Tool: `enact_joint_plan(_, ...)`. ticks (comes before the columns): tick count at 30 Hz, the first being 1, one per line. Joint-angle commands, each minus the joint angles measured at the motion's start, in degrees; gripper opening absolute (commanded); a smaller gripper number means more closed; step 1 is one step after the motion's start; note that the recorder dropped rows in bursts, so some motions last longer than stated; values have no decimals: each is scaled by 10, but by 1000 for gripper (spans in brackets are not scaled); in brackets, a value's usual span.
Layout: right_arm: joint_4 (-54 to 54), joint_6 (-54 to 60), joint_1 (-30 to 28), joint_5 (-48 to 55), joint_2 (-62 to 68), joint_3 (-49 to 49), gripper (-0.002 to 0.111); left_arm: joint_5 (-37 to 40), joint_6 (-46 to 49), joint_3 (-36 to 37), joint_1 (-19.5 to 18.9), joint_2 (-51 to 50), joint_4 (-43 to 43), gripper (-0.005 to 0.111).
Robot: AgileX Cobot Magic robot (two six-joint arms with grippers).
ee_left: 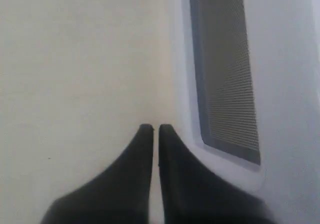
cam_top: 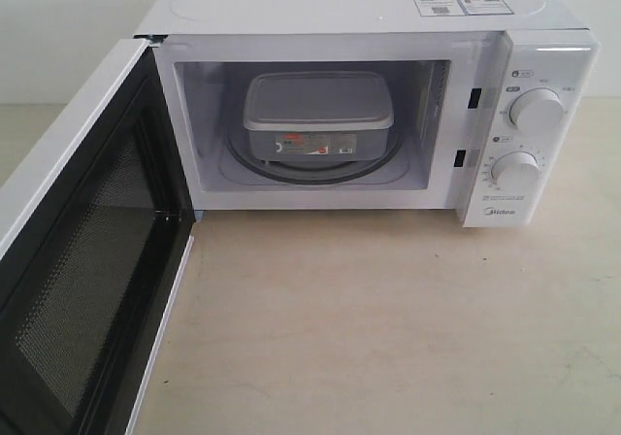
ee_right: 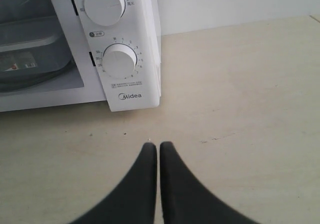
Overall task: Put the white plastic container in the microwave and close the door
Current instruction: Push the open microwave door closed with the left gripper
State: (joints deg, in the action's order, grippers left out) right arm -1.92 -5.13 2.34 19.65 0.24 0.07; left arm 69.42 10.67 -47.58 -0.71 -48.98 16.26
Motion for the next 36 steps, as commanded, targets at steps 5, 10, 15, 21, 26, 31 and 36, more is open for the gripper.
enact_joint_plan(5,0,0,1,-2,-2,-1,0,5,270,-4,-1,-123,271,4)
enact_joint_plan(10,0,0,1,-2,-2,-1,0,5,378,-4,6,-145,405,4)
enact_joint_plan(15,0,0,1,-2,-2,-1,0,5,457,-4,39,-162,466,4)
enact_joint_plan(21,0,0,1,-2,-2,-1,0,-71,535,-5,61,-197,464,4)
enact_joint_plan(26,0,0,1,-2,-2,-1,0,-127,562,-24,95,-237,464,4)
enact_joint_plan(31,0,0,1,-2,-2,-1,0,-164,566,-60,125,-276,465,4)
enact_joint_plan(36,0,0,1,-2,-2,-1,0,-220,566,-94,135,-317,478,4)
